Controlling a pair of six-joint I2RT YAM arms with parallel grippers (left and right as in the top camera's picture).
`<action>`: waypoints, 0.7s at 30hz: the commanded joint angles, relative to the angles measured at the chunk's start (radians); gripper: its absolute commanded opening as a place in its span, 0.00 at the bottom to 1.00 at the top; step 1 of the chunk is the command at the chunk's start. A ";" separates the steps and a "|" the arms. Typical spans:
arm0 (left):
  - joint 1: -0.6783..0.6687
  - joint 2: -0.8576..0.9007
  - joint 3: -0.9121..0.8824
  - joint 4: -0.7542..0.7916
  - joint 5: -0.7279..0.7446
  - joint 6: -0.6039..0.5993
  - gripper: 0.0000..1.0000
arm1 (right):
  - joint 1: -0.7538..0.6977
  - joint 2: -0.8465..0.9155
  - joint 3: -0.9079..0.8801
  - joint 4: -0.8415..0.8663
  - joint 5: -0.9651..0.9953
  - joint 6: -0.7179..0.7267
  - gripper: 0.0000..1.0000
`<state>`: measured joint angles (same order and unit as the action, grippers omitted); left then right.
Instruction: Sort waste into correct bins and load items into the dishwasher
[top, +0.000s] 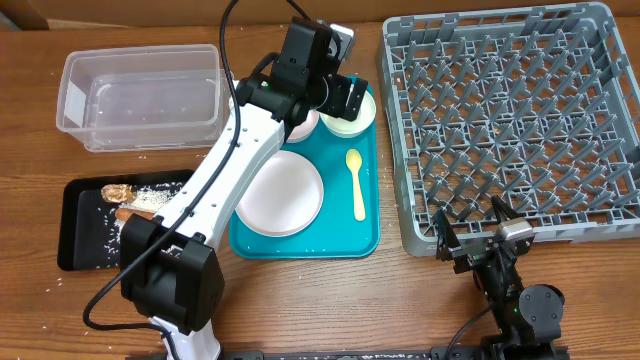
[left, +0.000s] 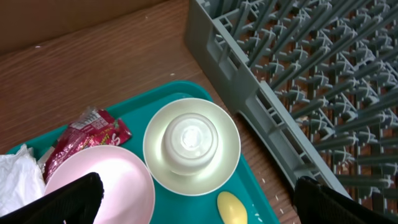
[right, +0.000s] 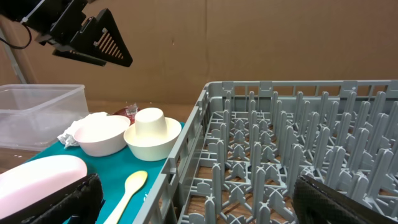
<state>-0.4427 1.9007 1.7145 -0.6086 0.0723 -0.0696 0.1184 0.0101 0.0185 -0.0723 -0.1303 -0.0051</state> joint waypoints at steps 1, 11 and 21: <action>0.012 -0.002 0.005 0.012 -0.191 -0.056 1.00 | 0.002 -0.007 -0.010 0.002 0.007 -0.006 1.00; 0.236 -0.003 0.013 -0.015 -0.421 -0.296 1.00 | 0.002 -0.007 -0.010 0.003 0.006 -0.006 1.00; 0.522 -0.003 0.013 -0.065 -0.142 -0.327 1.00 | 0.002 -0.007 -0.010 0.002 0.006 -0.006 1.00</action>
<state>0.0475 1.9007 1.7145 -0.6666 -0.1463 -0.3687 0.1184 0.0101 0.0185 -0.0723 -0.1299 -0.0051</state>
